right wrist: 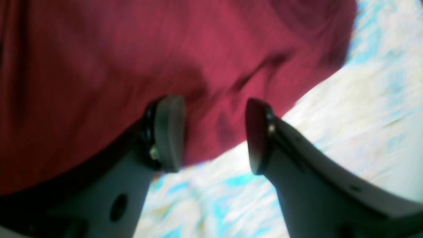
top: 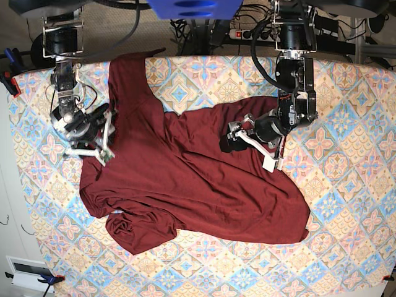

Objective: Layout the t-shirt on the table in an organized manner, then fold the t-shirt properly
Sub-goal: 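Release the hem and move the left gripper onto the shirt middle, then reach the left gripper across the shirt toward the right gripper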

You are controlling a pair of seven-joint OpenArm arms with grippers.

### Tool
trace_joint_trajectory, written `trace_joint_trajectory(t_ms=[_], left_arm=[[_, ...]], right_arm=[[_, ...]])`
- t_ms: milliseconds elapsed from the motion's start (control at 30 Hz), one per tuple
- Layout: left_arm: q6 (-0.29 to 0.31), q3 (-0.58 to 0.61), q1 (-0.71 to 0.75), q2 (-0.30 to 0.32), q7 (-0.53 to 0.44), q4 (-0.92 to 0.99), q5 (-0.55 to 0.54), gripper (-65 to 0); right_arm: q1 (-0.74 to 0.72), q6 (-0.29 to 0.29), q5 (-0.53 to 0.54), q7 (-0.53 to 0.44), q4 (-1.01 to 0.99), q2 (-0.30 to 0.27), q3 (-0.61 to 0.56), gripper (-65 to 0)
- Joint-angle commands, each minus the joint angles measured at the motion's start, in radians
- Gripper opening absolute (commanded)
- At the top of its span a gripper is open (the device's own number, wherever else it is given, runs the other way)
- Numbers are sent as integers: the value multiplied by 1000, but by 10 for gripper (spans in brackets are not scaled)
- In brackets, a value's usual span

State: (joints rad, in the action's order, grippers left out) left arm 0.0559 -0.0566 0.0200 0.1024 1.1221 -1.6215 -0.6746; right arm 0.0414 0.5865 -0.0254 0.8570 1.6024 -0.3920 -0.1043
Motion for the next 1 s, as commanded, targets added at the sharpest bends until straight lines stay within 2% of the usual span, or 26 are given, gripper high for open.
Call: trace_joint_trajectory(t_ms=[0, 367, 467, 600, 833, 967], left_arm=[[5, -1, -15, 3, -14, -16, -14, -161], [5, -1, -24, 3, -17, -12, -14, -161], [5, -1, -24, 1, -17, -12, -14, -161], [5, -1, -24, 1, -17, -12, -14, -161], [6, 10, -15, 1, -15, -15, -14, -161], [6, 74, -9, -2, -15, -16, -14, -161]], right_arm=[[-16, -3, 0, -15, -6, -11, 5, -364], [-18, -3, -1, -20, -170, -11, 12, -380], [-48, -3, -1, -22, -222, -11, 15, -493], [-168, -1, 0, -22, -313, -11, 47, -648], [-277, -1, -1, -25, -434, -11, 255, -647], [-410, -1, -6, -91, -525, -12, 271, -648]])
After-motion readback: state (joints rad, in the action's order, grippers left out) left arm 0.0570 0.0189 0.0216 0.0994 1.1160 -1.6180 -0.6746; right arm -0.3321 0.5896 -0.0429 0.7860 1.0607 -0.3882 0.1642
